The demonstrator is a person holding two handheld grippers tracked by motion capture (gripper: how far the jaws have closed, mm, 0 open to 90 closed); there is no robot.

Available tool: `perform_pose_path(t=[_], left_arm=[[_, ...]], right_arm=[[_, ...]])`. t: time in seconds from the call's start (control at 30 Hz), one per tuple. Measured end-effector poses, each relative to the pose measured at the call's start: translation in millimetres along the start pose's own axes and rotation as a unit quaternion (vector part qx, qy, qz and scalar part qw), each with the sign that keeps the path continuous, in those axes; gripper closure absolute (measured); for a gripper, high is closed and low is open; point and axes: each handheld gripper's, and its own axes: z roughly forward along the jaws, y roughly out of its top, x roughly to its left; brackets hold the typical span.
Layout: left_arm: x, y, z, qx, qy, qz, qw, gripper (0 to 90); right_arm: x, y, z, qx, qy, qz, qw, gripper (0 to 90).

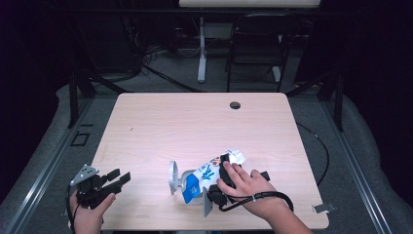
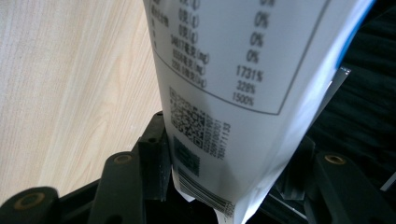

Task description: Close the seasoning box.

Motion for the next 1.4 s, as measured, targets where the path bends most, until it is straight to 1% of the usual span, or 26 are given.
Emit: perform_pose_path(t=[0.47, 0.57, 0.93, 1.1, 1.23, 1.3, 1.4], left_arm=[[-0.2, 0.0, 0.2, -0.001, 0.001, 0.000, 1.0000, 49.6], [0.0, 0.1, -0.1, 0.000, 0.000, 0.000, 1.0000, 49.6], [0.4, -0.5, 0.7, -0.004, 0.002, -0.002, 1.0000, 49.6], [0.4, -0.5, 0.8, -0.003, 0.002, -0.002, 1.0000, 49.6], [0.7, -0.6, 0.6, -0.004, 0.002, -0.002, 1.0000, 49.6], [0.8, -0.7, 0.7, -0.003, 0.002, -0.002, 1.0000, 49.6], [0.8, -0.8, 0.9, -0.004, 0.002, -0.002, 1.0000, 49.6]], right_arm=[[0.1, 0.1, 0.2, 0.000, -0.001, -0.001, 1.0000, 49.1], [0.6, 0.0, 0.4, -0.004, -0.002, 0.002, 1.0000, 49.3], [0.4, 0.4, -0.1, -0.002, -0.004, -0.001, 1.0000, 50.2], [-0.3, 0.6, -1.1, 0.003, -0.007, -0.006, 1.0000, 50.6], [-0.8, 0.8, -1.1, 0.004, -0.007, -0.006, 1.0000, 51.0], [-0.5, 0.3, -0.4, -0.001, -0.005, -0.002, 1.0000, 51.2], [-1.0, 0.5, -0.9, 0.002, -0.005, -0.004, 1.0000, 51.4]])
